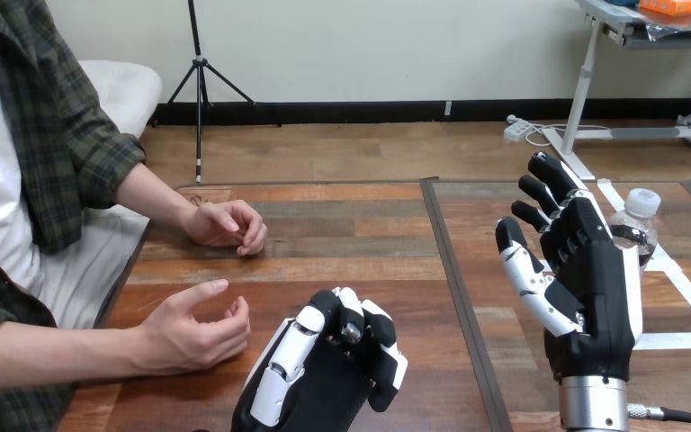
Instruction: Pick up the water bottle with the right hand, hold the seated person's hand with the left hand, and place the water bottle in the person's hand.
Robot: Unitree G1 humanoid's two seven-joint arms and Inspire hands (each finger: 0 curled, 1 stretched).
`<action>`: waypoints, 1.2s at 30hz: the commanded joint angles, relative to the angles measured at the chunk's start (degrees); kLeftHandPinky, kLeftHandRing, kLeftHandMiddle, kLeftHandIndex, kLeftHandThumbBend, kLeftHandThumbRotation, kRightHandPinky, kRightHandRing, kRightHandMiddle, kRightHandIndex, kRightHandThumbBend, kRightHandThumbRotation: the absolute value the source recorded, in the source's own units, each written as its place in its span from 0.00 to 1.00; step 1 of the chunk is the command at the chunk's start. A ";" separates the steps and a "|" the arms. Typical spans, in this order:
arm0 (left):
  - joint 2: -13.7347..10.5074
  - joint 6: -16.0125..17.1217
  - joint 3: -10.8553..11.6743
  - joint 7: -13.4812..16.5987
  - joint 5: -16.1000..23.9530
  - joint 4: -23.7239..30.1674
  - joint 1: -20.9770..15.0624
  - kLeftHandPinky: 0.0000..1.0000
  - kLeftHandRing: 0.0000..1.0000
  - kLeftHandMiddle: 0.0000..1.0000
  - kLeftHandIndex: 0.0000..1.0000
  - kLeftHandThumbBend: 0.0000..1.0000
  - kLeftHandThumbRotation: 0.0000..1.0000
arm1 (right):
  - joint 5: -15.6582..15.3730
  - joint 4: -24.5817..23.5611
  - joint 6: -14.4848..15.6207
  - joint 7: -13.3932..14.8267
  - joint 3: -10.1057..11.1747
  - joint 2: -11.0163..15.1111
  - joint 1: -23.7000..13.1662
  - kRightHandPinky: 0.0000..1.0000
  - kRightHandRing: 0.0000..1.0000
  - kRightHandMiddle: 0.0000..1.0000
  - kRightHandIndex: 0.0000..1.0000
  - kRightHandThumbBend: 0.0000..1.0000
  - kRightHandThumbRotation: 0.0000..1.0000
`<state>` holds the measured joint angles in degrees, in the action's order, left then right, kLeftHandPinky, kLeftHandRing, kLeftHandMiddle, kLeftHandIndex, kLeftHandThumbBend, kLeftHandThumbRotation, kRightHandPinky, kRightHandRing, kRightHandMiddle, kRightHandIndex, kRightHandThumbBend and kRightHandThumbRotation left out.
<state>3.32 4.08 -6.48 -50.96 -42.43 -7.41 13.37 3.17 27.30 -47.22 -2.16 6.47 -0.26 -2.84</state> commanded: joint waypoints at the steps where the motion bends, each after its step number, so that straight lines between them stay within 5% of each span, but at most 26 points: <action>1: 4.78 0.45 -0.56 0.17 -0.47 1.36 -1.10 0.10 0.31 0.48 0.36 0.00 0.58 | -0.40 -1.28 -2.09 -0.03 0.07 0.93 -4.34 0.83 0.89 0.89 0.84 0.46 0.14; 10: 4.61 0.84 -0.43 -0.50 -0.39 0.83 -1.41 0.11 0.32 0.49 0.37 0.00 0.58 | -3.99 -2.54 -4.22 2.94 1.29 1.96 -4.34 0.82 0.89 0.90 0.84 0.51 0.10; 17: 4.60 0.37 -0.54 -0.02 -0.43 1.14 -1.37 0.12 0.33 0.49 0.37 0.00 0.58 | -9.59 -1.70 -7.27 8.12 3.53 2.96 -5.63 0.79 0.87 0.88 0.83 0.57 0.09; 26: 4.51 -0.07 -0.63 0.10 -0.54 1.29 -1.34 0.14 0.35 0.51 0.40 0.00 0.57 | -15.79 0.47 -8.23 14.90 5.56 5.25 -7.62 0.77 0.85 0.87 0.83 0.63 0.19; 36: 4.79 1.38 -0.47 -0.76 -0.05 0.33 -1.65 0.15 0.39 0.55 0.47 0.00 0.58 | -19.87 3.26 -7.39 21.69 6.55 7.40 -9.84 0.86 0.93 0.93 0.89 0.71 0.30</action>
<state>3.32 3.99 -6.49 -50.91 -42.41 -7.41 13.36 -15.01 29.53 -54.35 16.65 12.23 5.62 -7.58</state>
